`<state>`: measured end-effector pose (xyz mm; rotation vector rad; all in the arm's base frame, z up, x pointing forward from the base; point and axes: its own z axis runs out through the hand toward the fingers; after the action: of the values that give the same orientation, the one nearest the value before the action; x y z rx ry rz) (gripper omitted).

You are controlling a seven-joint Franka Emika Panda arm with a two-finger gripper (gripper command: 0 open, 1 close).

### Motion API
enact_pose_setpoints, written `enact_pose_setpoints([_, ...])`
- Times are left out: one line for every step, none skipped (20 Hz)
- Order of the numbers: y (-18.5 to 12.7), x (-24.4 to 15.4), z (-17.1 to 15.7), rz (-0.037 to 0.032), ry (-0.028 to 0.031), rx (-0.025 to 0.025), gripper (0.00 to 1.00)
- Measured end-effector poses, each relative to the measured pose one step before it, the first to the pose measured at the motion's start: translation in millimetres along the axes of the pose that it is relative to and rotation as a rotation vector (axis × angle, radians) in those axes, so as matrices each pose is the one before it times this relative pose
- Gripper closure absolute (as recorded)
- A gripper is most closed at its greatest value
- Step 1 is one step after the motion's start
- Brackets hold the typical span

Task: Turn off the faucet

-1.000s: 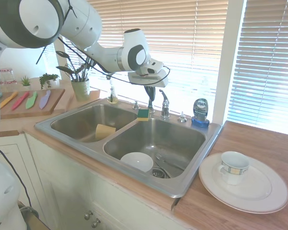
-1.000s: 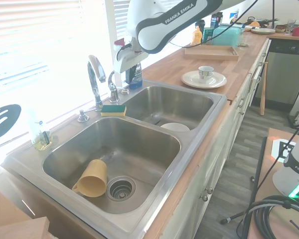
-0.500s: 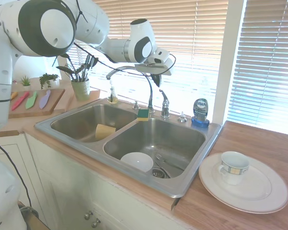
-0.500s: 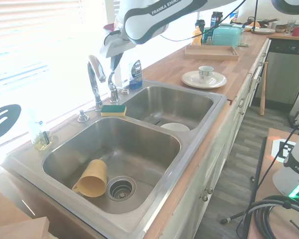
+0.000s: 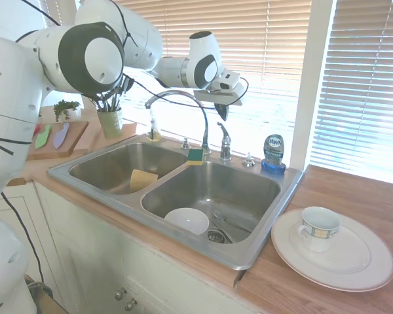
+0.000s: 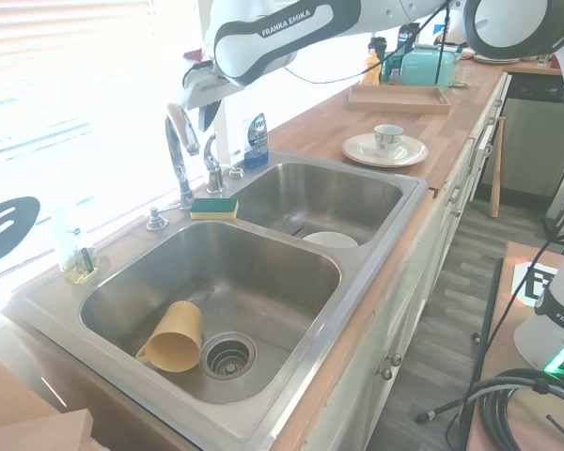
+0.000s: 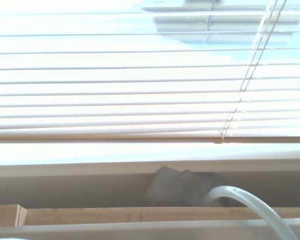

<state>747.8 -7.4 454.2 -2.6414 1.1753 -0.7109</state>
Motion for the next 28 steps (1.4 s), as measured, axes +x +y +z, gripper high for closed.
enact_pose_setpoints([0.65, 0.09, 0.59, 0.00075, -0.00222, -0.0029, 1.0])
enact_pose_setpoints([0.92, 0.03, 0.77, 0.00089, -0.00319, -0.00449, 1.0])
enact_pose_setpoints([0.85, 0.03, 0.77, 0.00139, -0.00342, -0.00377, 1.0])
enact_pose_setpoints([0.59, -0.14, 0.87, 0.00065, -0.00305, -0.00229, 1.0])
enact_pose_setpoints([0.56, -0.35, 1.25, -0.00069, -0.00299, -0.00249, 1.0])
enact_pose_setpoints([0.5, -0.59, 1.59, -0.00207, -0.00248, -0.00272, 1.0])
enact_pose_setpoints([0.49, -0.74, 1.63, -0.00261, -0.00213, -0.00223, 1.0])
enact_pose_setpoints([0.35, -1.05, 1.45, -0.00271, -0.00146, -0.00274, 1.0])
enact_pose_setpoints([0.69, -1.42, 1.69, -0.00253, -0.00163, -0.0043, 1.0])
enact_pose_setpoints([0.74, -1.54, 1.83, -0.00281, -0.00117, -0.00485, 1.0])
enact_pose_setpoints([0.11, -1.29, 1.11, -0.00355, 0.00113, -0.0031, 1.0])
enact_pose_setpoints([-0.25, -1.28, 0.84, -0.0037, 0.00259, -0.00088, 1.0])
enact_pose_setpoints([-0.14, -1.49, 1.09, -0.00359, 0.00116, -0.00167, 1.0])
enact_pose_setpoints([-0.15, -1.16, 0.8, -0.00346, 0.00186, -0.00108, 1.0])
enact_pose_setpoints([0.02, -0.86, 0.55, -0.00259, 0.00219, -0.00066, 1.0])
enact_pose_setpoints([0.57, -1.34, 0.49, -0.00211, 0.0024, 0.00013, 1.0])
enact_pose_setpoints([1.47, -1.69, 0.73, -0.00219, 0.00193, -0.00166, 1.0])
enact_pose_setpoints([1.81, -1.85, 0.76, -0.00203, 0.00167, -0.00265, 1.0])
enact_pose_setpoints([2.09, -2.18, 0.31, -0.00176, 0.00205, -0.00124, 1.0])
enact_pose_setpoints([2.17, -2.44, -0.18, -0.0014, -0.00042, -0.00193, 1.0])
enact_pose_setpoints([2.64, -3.04, 0.04, -0.00163, -0.0015, -0.00216, 1.0])
enact_pose_setpoints([3.26, -3.29, 0.69, -0.00135, -0.00263, -0.00355, 1.0])
enact_pose_setpoints([3.67, -3.51, 0.87, -0.00112, -0.00325, -0.00458, 1.0])
enact_pose_setpoints([3.04, -1.88, -0.11, -0.00069, 0.00569, 0.00223, 1.0])
enact_pose_setpoints([2.87, -1.34, -0.17, 0.00053, 0.00518, 0.00264, 1.0])
enact_pose_setpoints([2.76, -1.21, -0.29, 0.00021, 0.00458, 0.00318, 1.0])
enact_pose_setpoints([2.77, -1.14, -0.4, 0.00005, 0.00468, 0.00303, 1.0])
enact_pose_setpoints([2.51, -0.96, -0.78, 0.00023, 0.00402, 0.00212, 1.0])
